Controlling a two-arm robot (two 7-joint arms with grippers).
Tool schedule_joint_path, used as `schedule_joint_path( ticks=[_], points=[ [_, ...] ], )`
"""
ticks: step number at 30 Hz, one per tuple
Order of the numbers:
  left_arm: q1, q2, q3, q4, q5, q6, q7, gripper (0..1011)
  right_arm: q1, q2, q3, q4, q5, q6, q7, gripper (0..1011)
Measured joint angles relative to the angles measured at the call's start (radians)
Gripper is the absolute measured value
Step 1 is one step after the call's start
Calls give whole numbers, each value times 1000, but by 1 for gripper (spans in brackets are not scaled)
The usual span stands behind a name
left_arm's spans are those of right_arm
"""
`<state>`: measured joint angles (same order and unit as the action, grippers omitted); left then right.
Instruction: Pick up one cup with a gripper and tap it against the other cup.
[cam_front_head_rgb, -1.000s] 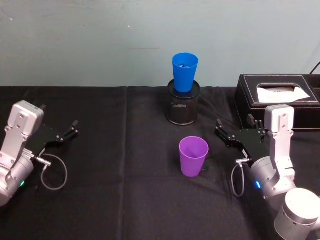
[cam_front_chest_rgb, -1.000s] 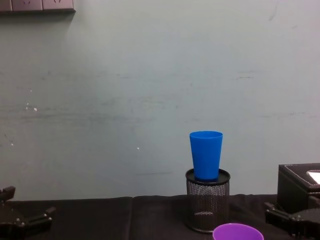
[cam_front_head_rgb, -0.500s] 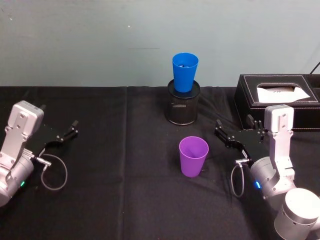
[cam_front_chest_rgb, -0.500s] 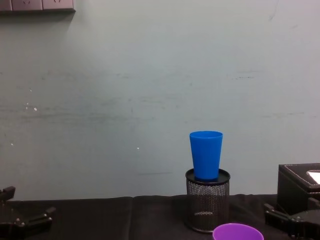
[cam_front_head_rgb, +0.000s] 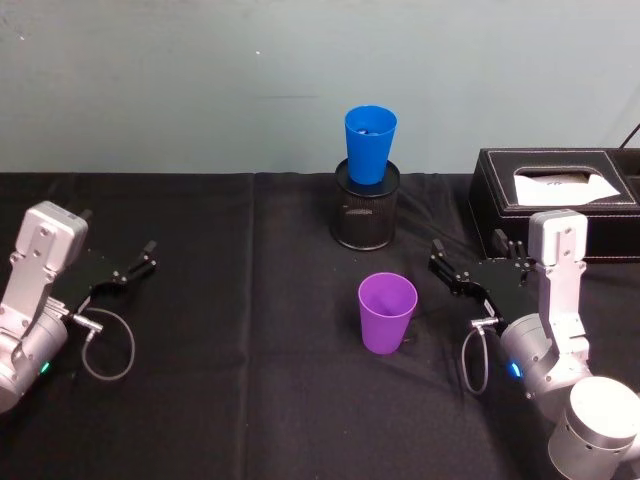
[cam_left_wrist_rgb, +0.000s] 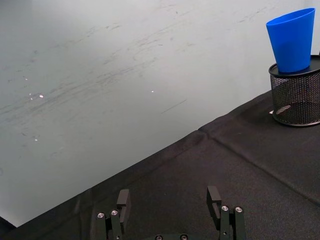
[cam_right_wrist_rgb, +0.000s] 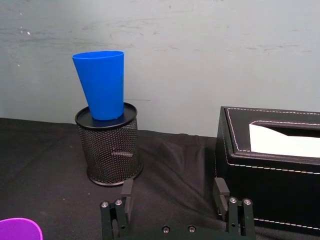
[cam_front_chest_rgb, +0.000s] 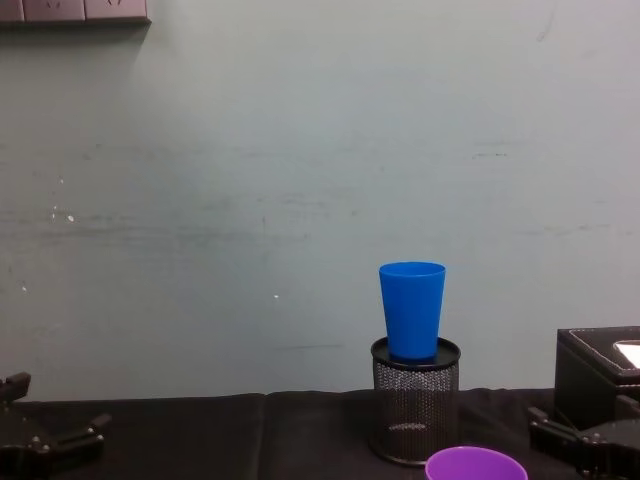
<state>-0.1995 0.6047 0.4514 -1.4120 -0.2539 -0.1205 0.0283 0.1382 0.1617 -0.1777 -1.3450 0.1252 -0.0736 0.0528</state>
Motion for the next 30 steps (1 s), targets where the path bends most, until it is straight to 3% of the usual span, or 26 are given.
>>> schedule_joint_path(
  ticks=[30],
  points=[
    [0, 0, 0, 0, 0, 0, 0, 1000, 0, 0, 0, -1, -1, 0, -1, 1002]
  ],
)
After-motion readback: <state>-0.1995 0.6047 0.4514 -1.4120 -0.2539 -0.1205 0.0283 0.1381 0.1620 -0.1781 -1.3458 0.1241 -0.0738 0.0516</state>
